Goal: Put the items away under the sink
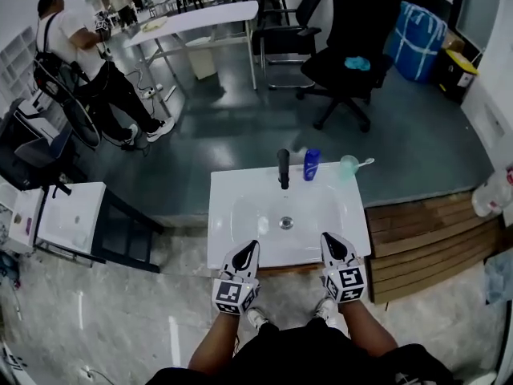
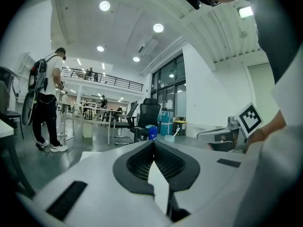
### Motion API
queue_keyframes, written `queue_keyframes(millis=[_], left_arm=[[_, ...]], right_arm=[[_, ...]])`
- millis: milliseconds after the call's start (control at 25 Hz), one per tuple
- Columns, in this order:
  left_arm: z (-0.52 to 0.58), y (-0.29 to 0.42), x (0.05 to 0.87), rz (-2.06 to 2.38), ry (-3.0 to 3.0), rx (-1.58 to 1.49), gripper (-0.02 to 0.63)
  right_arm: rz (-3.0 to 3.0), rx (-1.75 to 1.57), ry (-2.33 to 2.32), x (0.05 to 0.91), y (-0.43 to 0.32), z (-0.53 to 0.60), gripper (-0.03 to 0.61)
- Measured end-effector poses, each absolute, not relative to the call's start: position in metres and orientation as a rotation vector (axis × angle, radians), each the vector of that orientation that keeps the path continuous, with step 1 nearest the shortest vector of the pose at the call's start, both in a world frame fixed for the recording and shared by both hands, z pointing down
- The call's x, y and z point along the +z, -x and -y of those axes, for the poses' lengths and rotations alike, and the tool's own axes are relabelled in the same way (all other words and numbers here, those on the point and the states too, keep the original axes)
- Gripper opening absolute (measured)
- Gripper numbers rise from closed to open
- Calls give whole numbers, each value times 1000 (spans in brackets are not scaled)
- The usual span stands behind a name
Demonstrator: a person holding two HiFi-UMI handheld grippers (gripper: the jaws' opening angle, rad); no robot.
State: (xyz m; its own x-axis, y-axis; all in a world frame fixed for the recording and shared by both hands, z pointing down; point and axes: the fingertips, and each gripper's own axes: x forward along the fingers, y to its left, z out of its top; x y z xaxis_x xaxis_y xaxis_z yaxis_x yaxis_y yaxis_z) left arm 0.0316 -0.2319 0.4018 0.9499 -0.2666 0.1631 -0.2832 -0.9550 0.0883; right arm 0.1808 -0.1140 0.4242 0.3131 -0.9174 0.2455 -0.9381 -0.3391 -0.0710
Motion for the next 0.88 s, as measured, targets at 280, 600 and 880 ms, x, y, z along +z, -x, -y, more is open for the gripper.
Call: queue_keyframes(millis=[280, 600, 880], left_arm=[[226, -67, 421, 399, -2989, 277, 15], [229, -105, 443, 375, -3009, 329, 15], [233, -129, 451, 356, -3006, 361, 15]], right_arm=[[1624, 427, -2513, 461, -239, 105, 18], [1563, 418, -2522, 494, -300, 113, 20], [1456, 438, -2541, 512, -354, 125, 25]])
